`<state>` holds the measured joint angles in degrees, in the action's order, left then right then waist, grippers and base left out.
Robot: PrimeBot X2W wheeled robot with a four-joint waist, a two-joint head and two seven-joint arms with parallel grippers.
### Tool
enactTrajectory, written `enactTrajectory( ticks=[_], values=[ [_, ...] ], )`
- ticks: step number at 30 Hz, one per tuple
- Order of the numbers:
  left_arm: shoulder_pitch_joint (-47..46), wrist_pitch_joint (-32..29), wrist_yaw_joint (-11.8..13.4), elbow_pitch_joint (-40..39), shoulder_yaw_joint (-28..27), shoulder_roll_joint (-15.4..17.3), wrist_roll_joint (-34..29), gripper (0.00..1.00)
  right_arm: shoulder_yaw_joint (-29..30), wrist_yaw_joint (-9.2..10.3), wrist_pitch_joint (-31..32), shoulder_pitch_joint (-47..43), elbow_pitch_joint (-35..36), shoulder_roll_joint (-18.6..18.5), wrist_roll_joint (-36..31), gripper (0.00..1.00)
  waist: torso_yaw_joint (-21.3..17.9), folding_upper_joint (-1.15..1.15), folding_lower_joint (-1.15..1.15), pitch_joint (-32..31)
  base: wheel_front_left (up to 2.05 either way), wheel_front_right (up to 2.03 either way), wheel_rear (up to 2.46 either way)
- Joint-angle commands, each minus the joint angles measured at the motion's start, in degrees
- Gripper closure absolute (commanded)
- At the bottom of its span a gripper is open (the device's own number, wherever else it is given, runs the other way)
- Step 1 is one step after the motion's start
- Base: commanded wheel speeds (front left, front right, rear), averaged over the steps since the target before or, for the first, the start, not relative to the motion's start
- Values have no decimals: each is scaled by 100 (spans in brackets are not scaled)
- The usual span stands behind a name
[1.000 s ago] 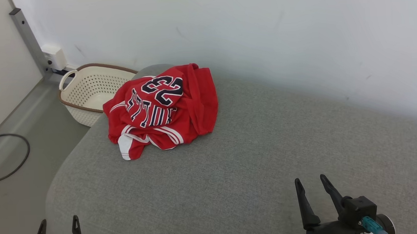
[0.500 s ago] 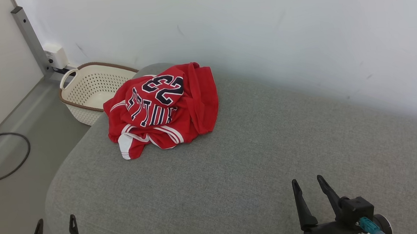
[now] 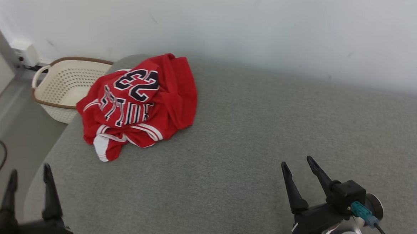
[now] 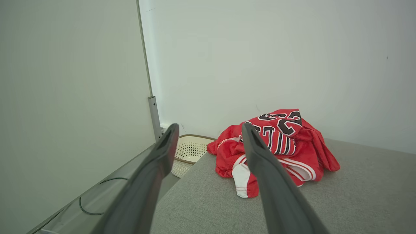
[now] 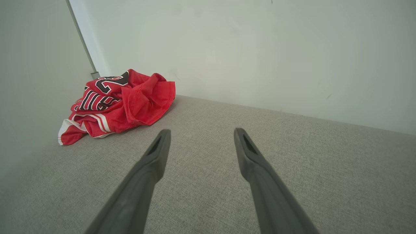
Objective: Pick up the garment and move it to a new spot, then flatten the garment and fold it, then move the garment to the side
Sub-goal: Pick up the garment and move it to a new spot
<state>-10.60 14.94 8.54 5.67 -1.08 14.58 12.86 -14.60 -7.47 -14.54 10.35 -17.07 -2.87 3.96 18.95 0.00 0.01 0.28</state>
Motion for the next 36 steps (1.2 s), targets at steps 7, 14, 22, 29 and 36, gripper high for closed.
enactTrajectory(
  ticks=[7,14,22,29,36],
  values=[
    [-1068,14,-466,696,-277,394,469,0,-194,-4,-4,339,101,-4,-2,0,-861,0,-1,645,0,0,0],
    [-2058,-309,-896,1548,-378,868,753,0,-217,-4,-40,632,193,-3,-8,0,-1496,0,-1,1100,0,0,0],
    [-2971,-647,-1276,2609,-274,1276,899,0,-215,-4,-66,824,254,-1,60,0,-2029,0,-1,1459,0,0,0],
    [-3578,-983,-1508,3344,107,1539,926,0,-225,-4,-66,904,315,-3,76,0,-2303,0,-1,1690,0,0,0],
    [-3911,-1320,-1579,3866,528,1730,1032,0,-248,-4,-68,984,389,-2,95,0,-2419,0,-1,1811,0,0,0]
  ],
)
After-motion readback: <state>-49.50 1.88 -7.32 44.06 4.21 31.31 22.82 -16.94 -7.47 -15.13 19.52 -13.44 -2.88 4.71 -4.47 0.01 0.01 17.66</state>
